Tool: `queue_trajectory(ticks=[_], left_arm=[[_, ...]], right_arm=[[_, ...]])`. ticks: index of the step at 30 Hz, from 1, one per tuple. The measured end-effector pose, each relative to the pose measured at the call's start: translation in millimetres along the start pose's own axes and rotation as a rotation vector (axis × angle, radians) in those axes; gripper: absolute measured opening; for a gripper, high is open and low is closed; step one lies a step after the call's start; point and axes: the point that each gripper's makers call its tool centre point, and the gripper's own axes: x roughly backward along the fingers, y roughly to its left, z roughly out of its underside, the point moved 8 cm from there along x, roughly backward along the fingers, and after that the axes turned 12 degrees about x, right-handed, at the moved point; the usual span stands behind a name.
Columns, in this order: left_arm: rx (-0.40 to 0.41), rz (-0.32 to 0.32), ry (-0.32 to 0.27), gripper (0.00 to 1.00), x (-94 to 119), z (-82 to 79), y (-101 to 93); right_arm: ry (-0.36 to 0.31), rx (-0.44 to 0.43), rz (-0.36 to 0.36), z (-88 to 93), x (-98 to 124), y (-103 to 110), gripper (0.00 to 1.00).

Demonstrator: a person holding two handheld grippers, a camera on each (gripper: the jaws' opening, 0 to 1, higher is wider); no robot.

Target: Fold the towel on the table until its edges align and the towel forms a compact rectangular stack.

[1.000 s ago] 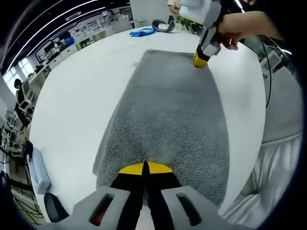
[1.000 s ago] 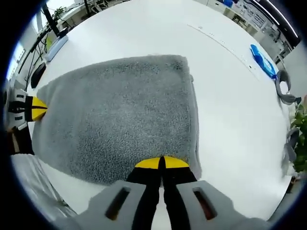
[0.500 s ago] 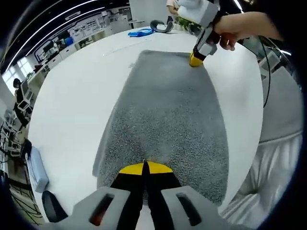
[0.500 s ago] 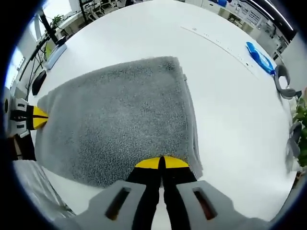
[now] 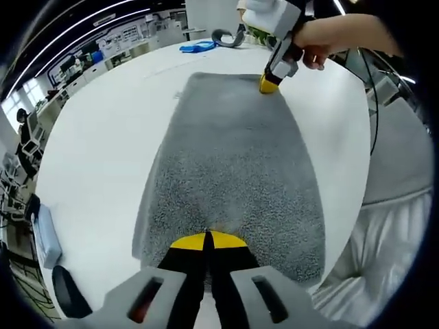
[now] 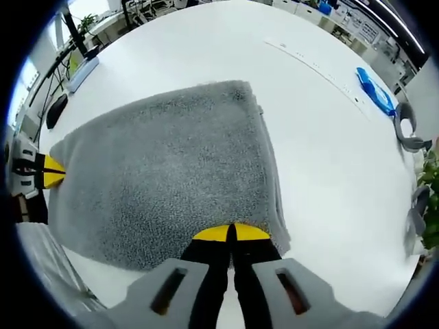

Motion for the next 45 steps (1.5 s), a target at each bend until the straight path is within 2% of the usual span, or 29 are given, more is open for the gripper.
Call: queue_trajectory(ticks=[7,16,22,28,37,39,41,42,43,45], left_arm=[[0.005,0.035,0.002,0.01,1,2.8,-6.9],[0.022,0.064,0.011,0.01,2,4.6,-11.6],[-0.029,0.071,0.005,0.01,3,6.3,-18.4],[-0.001,0.091,-0.006,0.01,4,7.6,-22.6],[-0.018,0.115,-0.002,0.01,2,5.9,-33.8],[-0.028,0.121,-0.002,0.01,1,5.5,-37.3],[-0.071,0.124,-0.004,0.01,0,4.4,-42.3],[-0.129,0.116,-0.008,0.01,0,3.5,-44.6],[-0.149,0.112,-0.008,0.01,-1,3.4,-46.6],[-0.154,0.112,-0.005,0.01,-1,3.3,-51.1]], right_arm=[[-0.011,0.041,0.019,-1.0,0,0,0.0],[-0.015,0.049,0.021,-1.6,-1,-2,0.0],[-0.006,0.068,0.026,-3.5,-2,-3,0.0],[-0.015,0.056,0.01,-4.8,-2,-9,0.0],[-0.019,0.054,-0.003,-9.0,-5,-16,0.0],[-0.018,0.063,-0.001,-10.2,-5,-17,0.0],[-0.016,0.072,0.007,-11.7,-6,-19,0.0],[-0.013,0.081,0.012,-13.2,-7,-20,0.0],[-0.01,0.088,0.014,-14.4,-8,-21,0.0],[-0.001,0.102,0.018,-16.5,-9,-22,0.0]])
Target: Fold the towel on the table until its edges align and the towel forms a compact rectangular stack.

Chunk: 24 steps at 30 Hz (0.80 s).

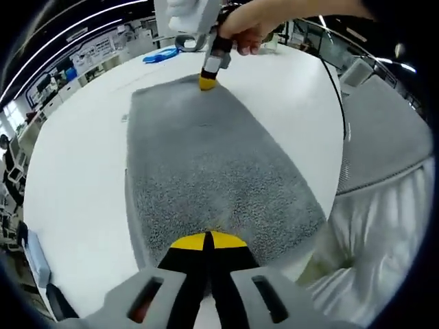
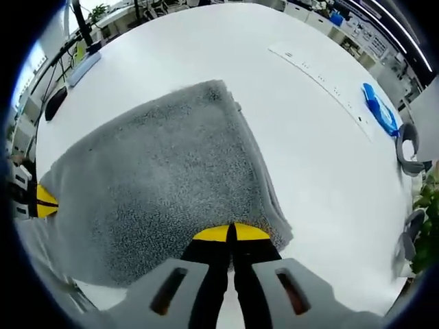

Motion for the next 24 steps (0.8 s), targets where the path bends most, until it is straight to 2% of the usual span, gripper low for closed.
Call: queue_trajectory(ticks=[5,10,17,24], left_arm=[[-0.005,0.034,0.005,0.01,-3,-3.8,-6.4],[-0.08,0.045,0.009,0.01,-5,-7.1,-15.3],[-0.142,0.062,0.014,0.01,-9,-12.7,-25.8],[-0.153,0.084,-0.005,0.01,-12,-15.3,-28.9]], right_arm=[[0.018,0.045,0.032,-5.0,-2,-4,0.0],[0.019,0.046,0.04,-7.9,-4,-9,0.0],[0.012,0.035,0.033,-11.8,-6,-17,0.0],[0.021,0.056,0.035,-15.1,-8,-21,0.0]])
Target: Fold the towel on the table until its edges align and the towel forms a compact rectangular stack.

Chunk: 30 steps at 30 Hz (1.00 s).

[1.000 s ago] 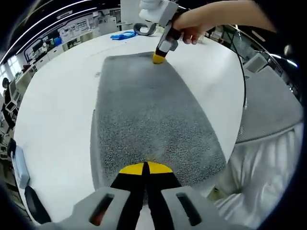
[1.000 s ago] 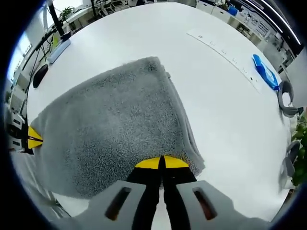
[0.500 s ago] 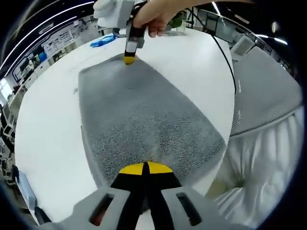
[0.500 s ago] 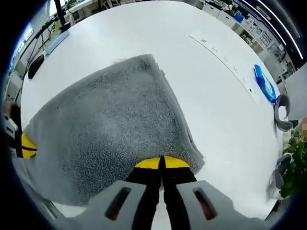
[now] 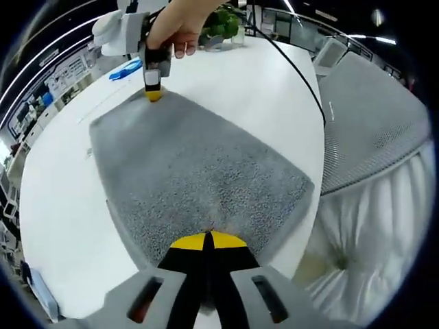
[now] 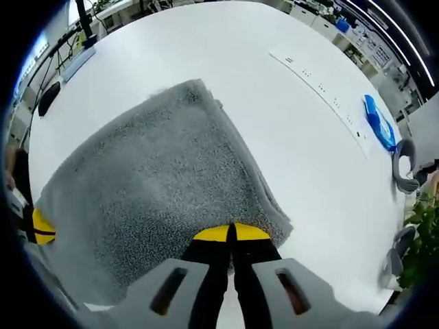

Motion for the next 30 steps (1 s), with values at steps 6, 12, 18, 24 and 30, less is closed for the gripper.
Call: queue_trajectory(ticks=[6,12,18,24,30], left_arm=[[-0.014,0.007,-0.006,0.01,-4,-5.0,-3.9],[-0.076,-0.012,-0.011,0.01,-6,-7.0,-9.7],[-0.069,-0.006,-0.021,0.01,-8,-9.6,-9.4],[-0.093,-0.005,-0.022,0.01,-13,-15.9,-13.3],[-0.096,0.0,-0.031,0.01,-17,-21.0,-14.5]], right_arm=[[-0.001,0.009,0.004,-2.1,-2,-5,0.0],[-0.01,-0.001,-0.003,-2.8,-3,-9,0.0],[-0.033,-0.013,-0.012,-2.9,-3,-13,0.0],[-0.054,-0.033,-0.023,-5.1,-5,-20,0.0],[-0.06,-0.03,-0.02,-9.4,-8,-24,0.0]])
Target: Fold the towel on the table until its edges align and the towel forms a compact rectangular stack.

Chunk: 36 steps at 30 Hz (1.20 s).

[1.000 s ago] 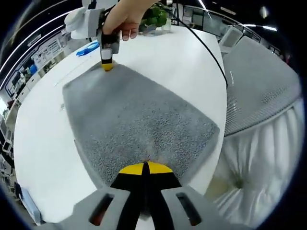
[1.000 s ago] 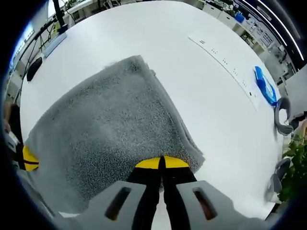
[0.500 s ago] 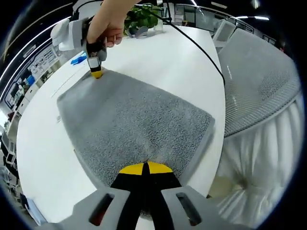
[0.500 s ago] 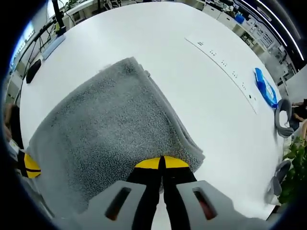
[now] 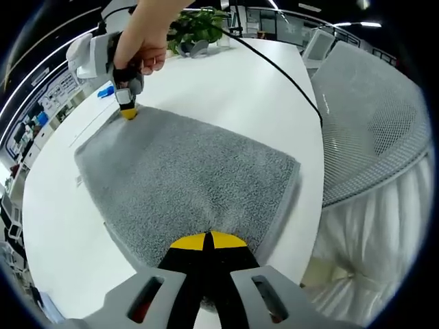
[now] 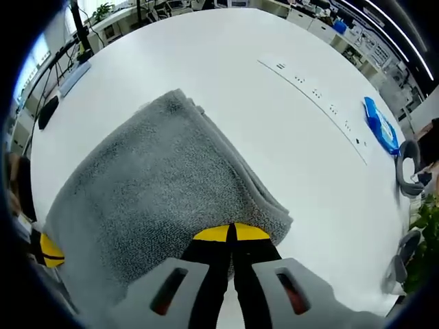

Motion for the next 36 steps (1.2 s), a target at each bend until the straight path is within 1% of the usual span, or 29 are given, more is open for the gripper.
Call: queue_trajectory(ticks=[3,7,12,17,21,25,26,29,31,36], left_arm=[[-0.003,0.0,-0.004,0.01,-1,-2.0,0.0],[-0.029,-0.005,-0.007,0.0,-4,-5.4,-0.6],[-0.026,-0.005,-0.006,0.0,-10,-12.1,4.6],[-0.012,-0.009,0.009,0.0,-14,-18.6,9.2],[-0.026,-0.022,0.008,0.0,-17,-22.0,11.9],[0.001,-0.013,0.007,0.0,-19,-25.6,17.8],[0.009,-0.009,0.009,0.0,-19,-26.1,18.6],[0.018,-0.002,0.011,0.0,-19,-25.6,18.3],[0.014,-0.007,0.003,0.0,-19,-24.6,16.9],[0.008,-0.017,0.001,0.0,-19,-24.6,16.1]], right_arm=[[0.0,0.009,0.005,-1.6,-1,-2,0.0],[0.0,0.015,0.007,-4.5,-3,-6,0.0],[-0.01,0.014,0.015,-8.9,-7,-13,0.0],[-0.011,0.028,0.018,-13.8,-10,-20,0.0],[-0.017,0.023,0.023,-16.2,-11,-25,0.0],[-0.024,0.02,0.029,-18.0,-13,-29,0.0],[-0.023,0.006,0.029,-18.0,-13,-29,0.0],[-0.027,0.004,0.033,-17.6,-12,-28,0.0],[-0.031,0.058,0.028,-17.9,-11,-28,0.0],[-0.025,0.074,0.036,-16.8,-1,-25,0.0]])
